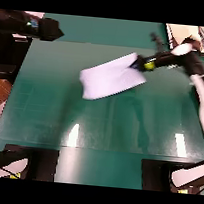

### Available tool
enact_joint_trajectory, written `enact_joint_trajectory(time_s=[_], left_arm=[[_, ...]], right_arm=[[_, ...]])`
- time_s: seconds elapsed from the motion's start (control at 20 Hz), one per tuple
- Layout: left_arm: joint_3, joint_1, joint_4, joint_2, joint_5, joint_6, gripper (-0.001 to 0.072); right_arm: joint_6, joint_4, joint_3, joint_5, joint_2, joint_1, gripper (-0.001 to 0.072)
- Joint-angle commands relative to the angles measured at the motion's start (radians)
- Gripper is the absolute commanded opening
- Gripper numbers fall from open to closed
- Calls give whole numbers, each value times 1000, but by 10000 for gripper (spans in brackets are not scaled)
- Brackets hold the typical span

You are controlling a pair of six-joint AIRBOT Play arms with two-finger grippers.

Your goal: Fold the shirts.

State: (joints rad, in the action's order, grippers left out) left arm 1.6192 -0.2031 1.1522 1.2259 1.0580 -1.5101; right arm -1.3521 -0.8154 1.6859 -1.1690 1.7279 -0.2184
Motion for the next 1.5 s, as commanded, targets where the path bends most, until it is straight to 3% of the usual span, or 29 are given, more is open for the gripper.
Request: enact_joint_trajectory(time_s=[0.0,0.25,0.5,0.75,0.9,1.2,1.45], left_arm=[[0,-127,-1,2,-110,0,20],[0,-213,-1,2,-203,-1,20],[0,-221,-10,2,-199,-12,20],[0,-221,-10,2,-207,-12,20],[0,-221,-10,2,-204,-11,21],[0,-221,-7,2,-206,-8,20],[0,-221,0,2,-208,-8,21]], right_arm=[[-27,-139,14,-30,-130,251,20],[-27,-147,14,12,-215,632,21],[-8,-145,14,85,-212,855,20],[-8,-135,30,110,-212,892,20],[-8,-56,127,93,-212,885,20],[-9,-79,362,-79,-217,919,20],[-8,-110,238,-147,-312,1023,20]])
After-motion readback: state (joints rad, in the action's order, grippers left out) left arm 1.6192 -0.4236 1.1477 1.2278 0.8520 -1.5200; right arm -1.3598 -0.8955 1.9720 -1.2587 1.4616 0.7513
